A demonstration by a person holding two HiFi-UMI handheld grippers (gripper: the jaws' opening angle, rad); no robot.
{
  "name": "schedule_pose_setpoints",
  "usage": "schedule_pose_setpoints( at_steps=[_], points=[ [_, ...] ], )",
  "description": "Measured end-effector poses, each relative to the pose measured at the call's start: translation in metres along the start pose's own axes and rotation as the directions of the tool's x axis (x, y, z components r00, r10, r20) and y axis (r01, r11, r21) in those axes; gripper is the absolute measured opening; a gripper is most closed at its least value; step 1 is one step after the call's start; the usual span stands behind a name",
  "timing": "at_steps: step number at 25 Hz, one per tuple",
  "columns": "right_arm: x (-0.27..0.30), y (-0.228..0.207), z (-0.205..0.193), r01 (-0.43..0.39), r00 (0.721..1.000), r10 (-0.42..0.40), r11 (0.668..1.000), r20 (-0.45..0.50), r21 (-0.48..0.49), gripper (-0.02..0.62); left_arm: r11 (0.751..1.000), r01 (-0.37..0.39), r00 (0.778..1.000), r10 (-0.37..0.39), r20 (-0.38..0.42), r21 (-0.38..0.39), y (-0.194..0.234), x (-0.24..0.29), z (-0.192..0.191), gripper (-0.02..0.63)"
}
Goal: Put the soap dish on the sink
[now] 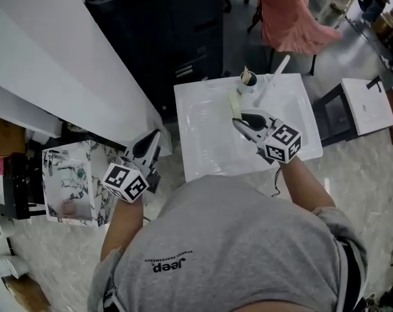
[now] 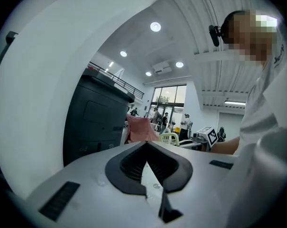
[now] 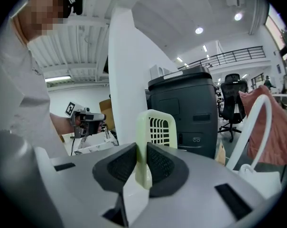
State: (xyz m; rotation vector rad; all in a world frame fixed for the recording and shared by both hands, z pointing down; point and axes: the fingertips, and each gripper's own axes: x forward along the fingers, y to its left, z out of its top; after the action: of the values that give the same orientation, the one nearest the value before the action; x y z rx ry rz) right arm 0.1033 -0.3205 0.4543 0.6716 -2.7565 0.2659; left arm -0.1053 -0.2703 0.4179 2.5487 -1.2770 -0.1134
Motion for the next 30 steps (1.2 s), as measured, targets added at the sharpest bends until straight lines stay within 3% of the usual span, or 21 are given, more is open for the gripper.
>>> schedule_pose_setpoints(
  at_steps=[4, 7, 10, 14, 22, 27, 30],
  points=[
    [-0.003, -0.002, 0.004, 0.070, 0.997, -0.072, 0.996, -0.040, -0.060, 0.135, 0.999, 0.037, 0.999, -0.037, -0.004, 0.004, 0.012, 0.002, 0.003, 0.014],
    [0.003, -0.004, 0.015, 0.096, 0.990, -0.111, 0.981, -0.084, -0.166, 0.135, 0.998, 0.059, 0.998, -0.059, -0.002, 0.014, 0.020, 0.004, 0.006, 0.014],
    [0.025, -0.006, 0.030, 0.082, 0.982, -0.127, 0.952, -0.139, -0.295, 0.135, 0.998, 0.065, 0.998, -0.065, -0.002, 0.023, 0.031, 0.008, 0.009, 0.014],
    [0.066, -0.008, 0.032, 0.024, 0.963, -0.144, 0.888, -0.229, -0.459, 0.135, 0.997, 0.066, 0.998, -0.066, -0.011, 0.039, 0.043, 0.015, 0.008, 0.014],
    [0.142, -0.033, -0.026, -0.134, 0.864, -0.222, 0.763, -0.451, -0.633, 0.135, 0.997, 0.068, 0.997, -0.066, -0.041, 0.044, 0.061, 0.033, -0.013, 0.014],
    [0.171, -0.057, -0.070, -0.224, 0.780, -0.295, 0.692, -0.552, -0.687, 0.135, 0.996, 0.077, 0.994, -0.074, -0.074, 0.046, 0.069, 0.051, -0.031, 0.014],
    [0.189, -0.075, -0.094, -0.249, 0.740, -0.329, 0.676, -0.587, -0.693, 0.135, 0.996, 0.084, 0.993, -0.080, -0.084, 0.044, 0.077, 0.061, -0.042, 0.014]
  ],
)
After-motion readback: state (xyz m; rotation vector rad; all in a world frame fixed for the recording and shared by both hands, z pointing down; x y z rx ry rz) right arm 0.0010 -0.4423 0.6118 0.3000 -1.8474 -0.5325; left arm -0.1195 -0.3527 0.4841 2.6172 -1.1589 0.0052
